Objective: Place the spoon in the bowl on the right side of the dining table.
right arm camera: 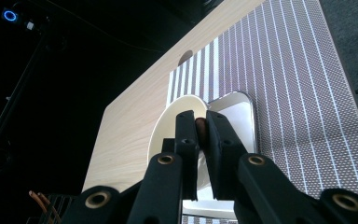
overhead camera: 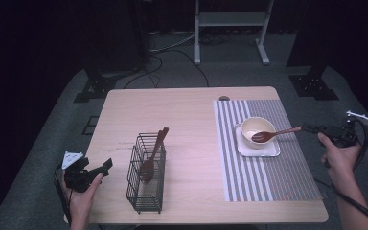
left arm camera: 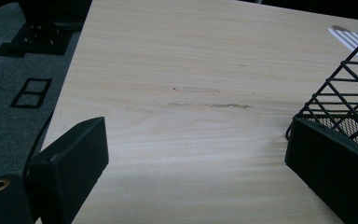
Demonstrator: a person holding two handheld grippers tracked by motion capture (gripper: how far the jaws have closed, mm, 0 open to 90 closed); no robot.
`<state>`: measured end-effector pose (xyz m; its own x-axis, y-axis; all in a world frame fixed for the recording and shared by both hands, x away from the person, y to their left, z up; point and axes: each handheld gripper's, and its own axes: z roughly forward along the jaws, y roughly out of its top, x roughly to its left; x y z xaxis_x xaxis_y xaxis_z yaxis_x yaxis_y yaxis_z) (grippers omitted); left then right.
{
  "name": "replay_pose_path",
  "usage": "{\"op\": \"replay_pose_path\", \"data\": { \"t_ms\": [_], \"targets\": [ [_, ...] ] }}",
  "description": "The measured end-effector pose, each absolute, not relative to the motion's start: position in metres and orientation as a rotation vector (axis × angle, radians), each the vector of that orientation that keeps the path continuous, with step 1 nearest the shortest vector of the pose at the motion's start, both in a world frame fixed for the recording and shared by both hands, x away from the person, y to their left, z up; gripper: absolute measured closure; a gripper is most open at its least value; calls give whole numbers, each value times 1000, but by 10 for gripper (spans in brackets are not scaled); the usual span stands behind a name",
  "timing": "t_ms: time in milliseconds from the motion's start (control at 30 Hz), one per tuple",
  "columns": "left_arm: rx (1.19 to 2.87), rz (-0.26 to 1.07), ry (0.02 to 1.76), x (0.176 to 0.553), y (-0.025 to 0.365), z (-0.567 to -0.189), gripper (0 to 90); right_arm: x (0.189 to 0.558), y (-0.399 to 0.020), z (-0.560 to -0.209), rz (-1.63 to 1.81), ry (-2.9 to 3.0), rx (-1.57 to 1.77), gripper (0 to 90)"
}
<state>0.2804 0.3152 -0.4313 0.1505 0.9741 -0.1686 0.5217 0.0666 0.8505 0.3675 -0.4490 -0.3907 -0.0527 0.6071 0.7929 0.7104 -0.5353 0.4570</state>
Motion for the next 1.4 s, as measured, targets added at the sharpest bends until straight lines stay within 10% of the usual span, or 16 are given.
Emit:
{"op": "replay_pose_path", "data": {
  "t_ms": [1400],
  "targets": [
    [1570,668,1488,280,315,-431,49,375,-433,-404,-1617,-1517,-2085,803]
  ]
}}
